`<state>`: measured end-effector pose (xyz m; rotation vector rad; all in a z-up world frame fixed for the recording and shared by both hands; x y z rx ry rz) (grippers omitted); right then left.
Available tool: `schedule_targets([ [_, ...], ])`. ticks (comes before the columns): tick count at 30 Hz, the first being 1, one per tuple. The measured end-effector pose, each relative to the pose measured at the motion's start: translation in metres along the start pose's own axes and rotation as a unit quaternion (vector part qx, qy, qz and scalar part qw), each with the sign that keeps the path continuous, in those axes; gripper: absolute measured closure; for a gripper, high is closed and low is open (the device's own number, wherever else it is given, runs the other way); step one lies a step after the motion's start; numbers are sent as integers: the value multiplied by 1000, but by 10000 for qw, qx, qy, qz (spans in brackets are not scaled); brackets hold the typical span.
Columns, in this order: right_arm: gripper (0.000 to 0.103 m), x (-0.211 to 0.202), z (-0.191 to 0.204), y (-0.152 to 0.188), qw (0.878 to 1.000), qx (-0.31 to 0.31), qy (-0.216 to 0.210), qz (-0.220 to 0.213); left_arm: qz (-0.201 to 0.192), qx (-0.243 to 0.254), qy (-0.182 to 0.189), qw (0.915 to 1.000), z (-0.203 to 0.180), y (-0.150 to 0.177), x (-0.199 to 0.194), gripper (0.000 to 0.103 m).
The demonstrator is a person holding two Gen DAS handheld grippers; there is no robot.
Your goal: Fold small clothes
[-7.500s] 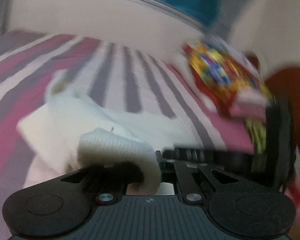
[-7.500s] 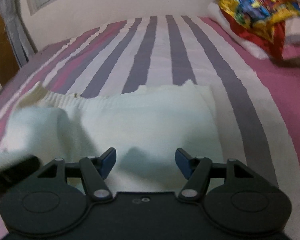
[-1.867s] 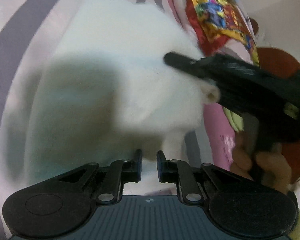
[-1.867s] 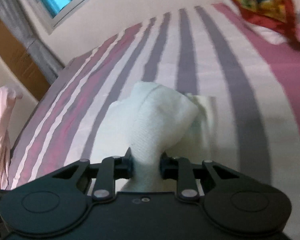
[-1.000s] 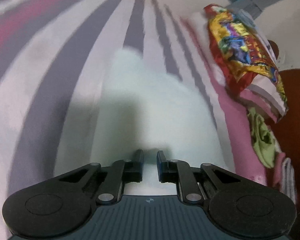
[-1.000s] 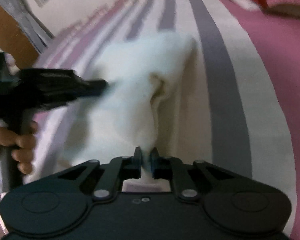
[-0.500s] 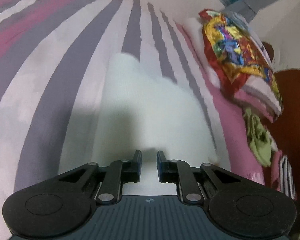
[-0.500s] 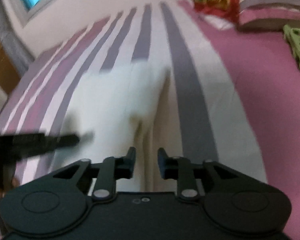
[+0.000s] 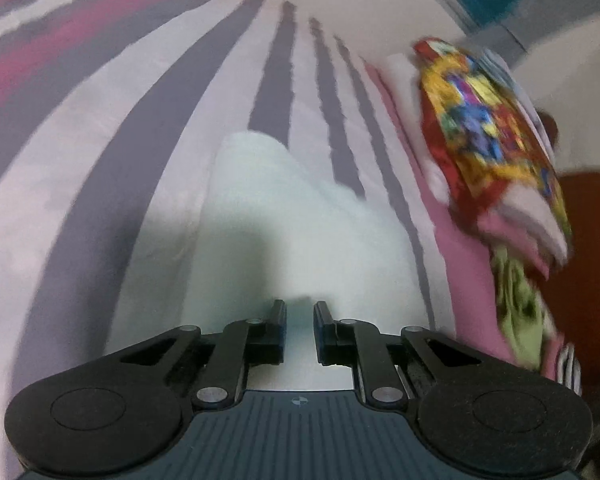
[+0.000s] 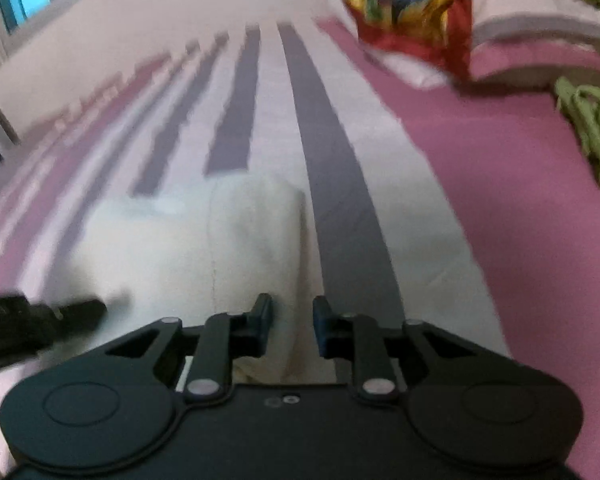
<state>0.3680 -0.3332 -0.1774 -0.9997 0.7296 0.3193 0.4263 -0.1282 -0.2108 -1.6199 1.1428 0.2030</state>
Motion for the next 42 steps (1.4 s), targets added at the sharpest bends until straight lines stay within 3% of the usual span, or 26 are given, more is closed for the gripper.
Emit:
schedule_targets([
  [4,74,-39,16,31,9982,-183,-573,39,201,-79,20,9998,0,42,-23,89],
  [7,74,-40,19,68,9968,-512,-533,299,303,-54,22,9995,-3,72,-26,89],
  [10,72,-23,4,99,9954,-734,-17,613,317,19,-118,9994,-7,85,-30,89],
  [11,66,-24,0,101,9962,-682,12,537,364,22,-192,9992,-9,85,-34,89],
  [13,67,-34,0,98,9966,-552,-25,605,459,163,-361,9982,-16,80,-43,89],
  [16,57,-52,2,94,9976,-336,-234,553,428,539,-545,9961,-28,75,-57,89],
  [20,57,-65,-3,91,9975,99,-374,589,392,584,-741,9948,-31,69,-69,89],
  [29,46,-85,11,77,9985,-49,-445,313,207,1104,-1278,9854,-39,46,-94,87],
  [30,46,-84,12,77,9985,-46,-435,317,202,1110,-1344,9845,-37,44,-96,67],
  [31,46,-84,13,76,9985,-19,-434,321,186,1095,-1405,9838,-36,43,-99,27],
  [32,45,-84,13,76,9984,18,-458,329,113,1086,-1523,9823,-34,42,-103,11],
  [33,45,-84,13,76,9983,48,-471,338,-77,1127,-1623,9802,-34,39,-108,4],
  [34,45,-85,13,76,9983,76,-471,337,-277,1261,-1692,9771,-37,36,-114,4],
  [36,44,-86,14,76,9981,82,-501,342,-288,1491,-1739,9730,-41,33,-115,4],
  [42,43,-84,16,77,9982,83,-482,359,-194,1354,-1689,9761,-36,28,-110,4],
])
Point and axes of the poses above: each gripper's, at about its wrist camera, not at the fingertips, and x roughly the way its jaws point, z to its left, y to its underside, the point moved 8 cm from there along x, roughly the way its jaws point, and after that the axes turned 15 degrees about x, right-handed, at the moved point
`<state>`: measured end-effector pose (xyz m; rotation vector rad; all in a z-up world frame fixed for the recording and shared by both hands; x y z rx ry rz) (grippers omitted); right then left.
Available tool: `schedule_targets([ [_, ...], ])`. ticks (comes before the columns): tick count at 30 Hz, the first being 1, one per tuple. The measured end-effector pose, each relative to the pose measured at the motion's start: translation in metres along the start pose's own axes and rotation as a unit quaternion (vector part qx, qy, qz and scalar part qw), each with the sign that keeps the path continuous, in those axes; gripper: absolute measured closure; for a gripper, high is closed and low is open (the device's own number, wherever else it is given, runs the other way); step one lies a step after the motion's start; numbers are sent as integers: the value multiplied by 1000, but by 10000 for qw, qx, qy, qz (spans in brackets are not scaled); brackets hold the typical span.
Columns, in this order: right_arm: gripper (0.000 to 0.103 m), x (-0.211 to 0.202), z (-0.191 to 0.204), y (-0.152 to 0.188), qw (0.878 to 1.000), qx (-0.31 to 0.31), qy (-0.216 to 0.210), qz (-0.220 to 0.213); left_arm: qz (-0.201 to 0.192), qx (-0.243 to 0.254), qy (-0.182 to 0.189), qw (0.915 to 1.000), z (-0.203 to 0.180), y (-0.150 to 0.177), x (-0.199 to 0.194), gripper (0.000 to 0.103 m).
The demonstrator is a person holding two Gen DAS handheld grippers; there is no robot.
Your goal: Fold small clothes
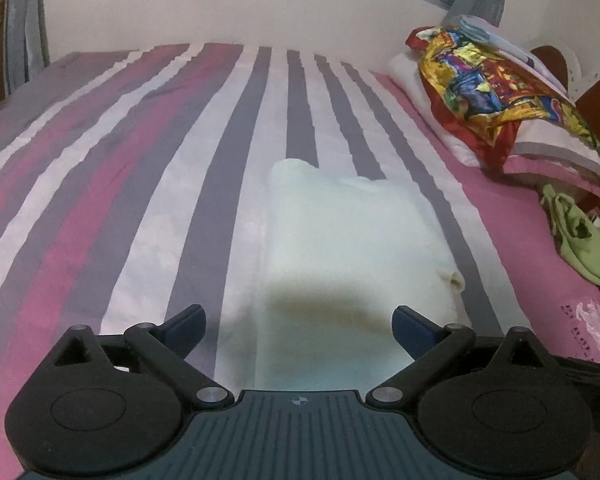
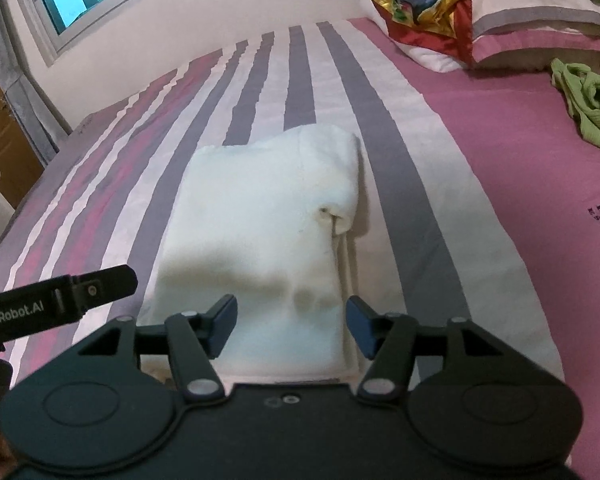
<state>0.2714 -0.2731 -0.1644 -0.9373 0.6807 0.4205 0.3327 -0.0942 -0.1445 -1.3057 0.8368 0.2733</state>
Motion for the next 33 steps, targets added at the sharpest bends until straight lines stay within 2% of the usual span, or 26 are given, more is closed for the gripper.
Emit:
schedule_targets([
  [12,41,21,-11,-6,9999,118,92,44,180,56,-214,9996,4,2,33,4],
  [16,41,31,-17,-9,9996,190,204,59,193,59,-181,9996,7,-1,44,4],
  [25,35,53,-27,-25,9981,586,133,126,343,-537,319,9975,19,2,76,4],
  [33,34,79,-30,-43,9976,656,118,178,440,-877,818,9918,21,-1,107,5],
])
Point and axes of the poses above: each gripper's, at about its wrist camera, not at the fingertips, and x roughly the way its jaws point, z to its left, y to its underside, the point moved 8 cm from there along x, roughly the way its jaws point, and after that the axes turned 15 degrees about x, right-handed, at the moved point
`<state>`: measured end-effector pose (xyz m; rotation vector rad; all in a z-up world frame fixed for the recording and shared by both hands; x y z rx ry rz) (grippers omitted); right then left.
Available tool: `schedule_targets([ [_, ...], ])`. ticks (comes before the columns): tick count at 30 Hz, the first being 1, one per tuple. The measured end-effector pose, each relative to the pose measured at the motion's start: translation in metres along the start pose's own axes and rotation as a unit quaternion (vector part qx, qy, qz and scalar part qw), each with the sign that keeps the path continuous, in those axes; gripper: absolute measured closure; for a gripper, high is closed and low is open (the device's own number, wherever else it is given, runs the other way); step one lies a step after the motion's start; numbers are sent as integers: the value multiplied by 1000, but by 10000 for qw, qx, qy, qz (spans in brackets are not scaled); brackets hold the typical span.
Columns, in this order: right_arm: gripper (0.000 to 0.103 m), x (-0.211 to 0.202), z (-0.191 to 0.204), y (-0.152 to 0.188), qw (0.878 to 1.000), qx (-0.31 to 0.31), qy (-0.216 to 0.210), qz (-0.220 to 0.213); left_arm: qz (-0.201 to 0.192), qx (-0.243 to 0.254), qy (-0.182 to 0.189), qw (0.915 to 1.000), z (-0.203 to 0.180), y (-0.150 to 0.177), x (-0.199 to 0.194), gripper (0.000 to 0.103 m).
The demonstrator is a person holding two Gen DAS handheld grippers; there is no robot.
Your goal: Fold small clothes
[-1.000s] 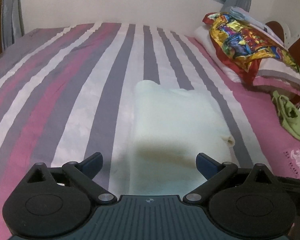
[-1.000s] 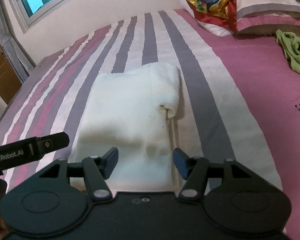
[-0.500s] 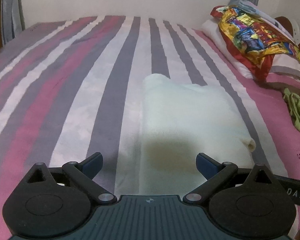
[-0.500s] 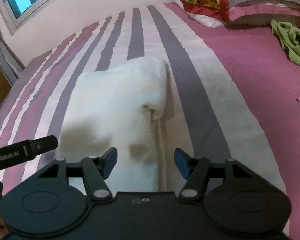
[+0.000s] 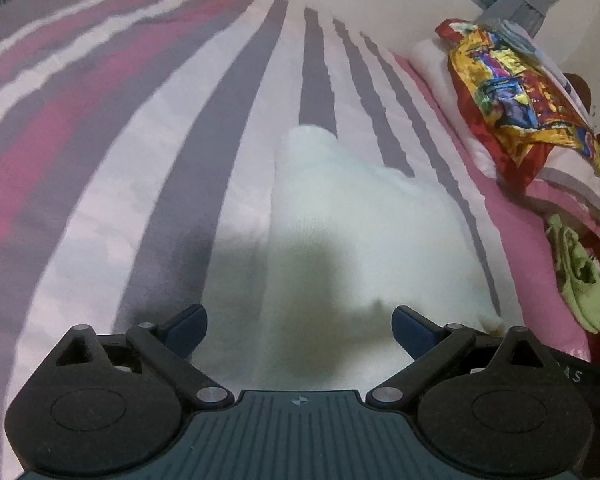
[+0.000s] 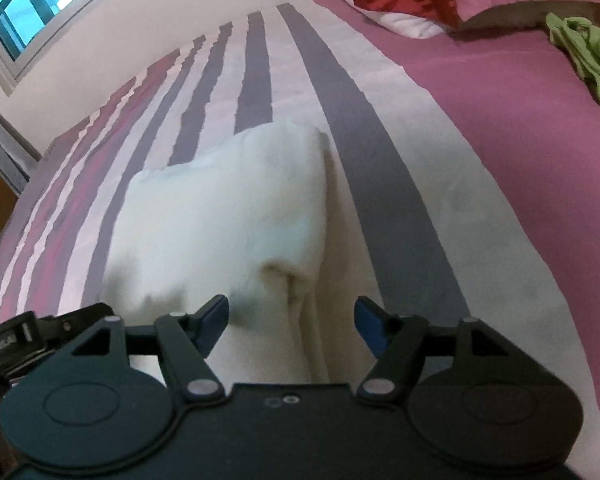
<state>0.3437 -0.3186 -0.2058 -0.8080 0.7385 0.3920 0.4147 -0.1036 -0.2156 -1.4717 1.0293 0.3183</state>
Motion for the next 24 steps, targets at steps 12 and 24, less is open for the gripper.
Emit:
schedule_targets([
  [12,30,33,5,-9,9983,26,-400,415,174,28,420,9990,-8,0,33,25],
  [24,62,43,15,-11,9963,87,-675,525,157,-310,635,9974,-14,-4,40,59],
])
Point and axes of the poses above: each gripper's, at about its wrist camera, not at the fingertips, and x roughly the way its jaws point, z to its left, y to its underside, the point moved 8 cm from there along x, roughly the way its jaws point, and after that the axes turned 15 degrees about x, right-handed, at the moved point
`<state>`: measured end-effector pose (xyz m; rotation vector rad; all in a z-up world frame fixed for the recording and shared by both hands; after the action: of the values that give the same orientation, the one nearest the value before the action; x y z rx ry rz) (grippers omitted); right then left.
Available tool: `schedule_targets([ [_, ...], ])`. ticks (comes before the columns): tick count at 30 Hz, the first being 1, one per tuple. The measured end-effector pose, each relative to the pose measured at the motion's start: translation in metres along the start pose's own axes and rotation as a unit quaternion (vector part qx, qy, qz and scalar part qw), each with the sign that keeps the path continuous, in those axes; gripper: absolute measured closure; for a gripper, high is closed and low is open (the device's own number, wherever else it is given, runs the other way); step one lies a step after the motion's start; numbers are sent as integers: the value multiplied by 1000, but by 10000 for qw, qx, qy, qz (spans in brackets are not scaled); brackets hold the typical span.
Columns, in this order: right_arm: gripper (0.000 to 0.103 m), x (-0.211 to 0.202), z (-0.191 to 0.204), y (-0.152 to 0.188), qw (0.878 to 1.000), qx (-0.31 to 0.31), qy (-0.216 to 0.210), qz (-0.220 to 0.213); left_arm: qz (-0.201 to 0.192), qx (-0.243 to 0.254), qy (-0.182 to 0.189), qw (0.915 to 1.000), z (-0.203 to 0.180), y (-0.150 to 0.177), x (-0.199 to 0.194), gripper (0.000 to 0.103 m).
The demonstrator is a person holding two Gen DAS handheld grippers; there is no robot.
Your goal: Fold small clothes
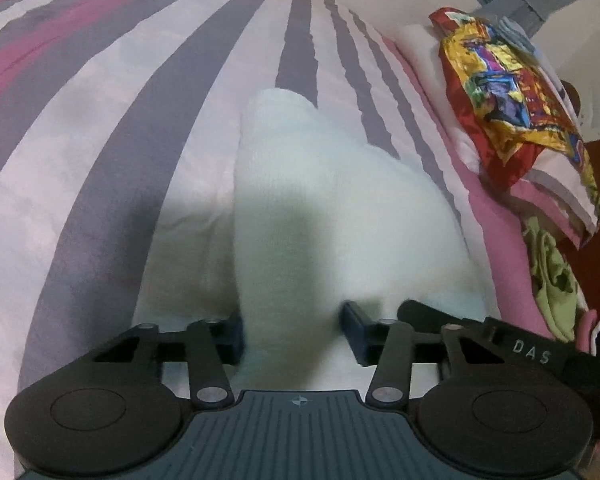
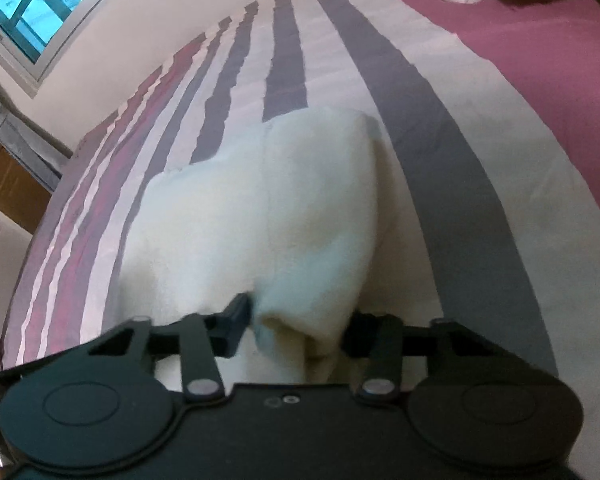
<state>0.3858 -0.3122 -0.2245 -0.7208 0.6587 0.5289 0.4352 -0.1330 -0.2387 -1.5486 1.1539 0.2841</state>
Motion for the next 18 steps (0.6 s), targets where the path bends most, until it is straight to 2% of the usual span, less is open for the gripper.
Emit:
schedule_targets([
  [3,68,-4,4,2,9999,-86,13,-111,-68,124,-72,9999,-5,-1,-3,67],
  [6,70,-7,9,4,9994,-206,64,-254,-151,162,-80,9997,-7,-5,-9,71],
  [12,72,-27,31,4,9971,-540,-107,-518,-366,167,85,9992,-13,-17,-28,73],
  [18,72,-47,70,4,9929,-876,-378,-708,-715,190,124,9972,-11,-33,-63,73],
])
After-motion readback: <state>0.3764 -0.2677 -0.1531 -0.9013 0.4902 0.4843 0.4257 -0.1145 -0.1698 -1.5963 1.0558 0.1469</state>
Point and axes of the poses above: each gripper's, at about its wrist camera, not at the fingertips, and x roughly the way its jaws point, z to its left, y to its underside, the point moved 8 cm from there along x, roughly the way its jaws point, and after that the axes turned 15 degrees about x, right-handed, at the moved point
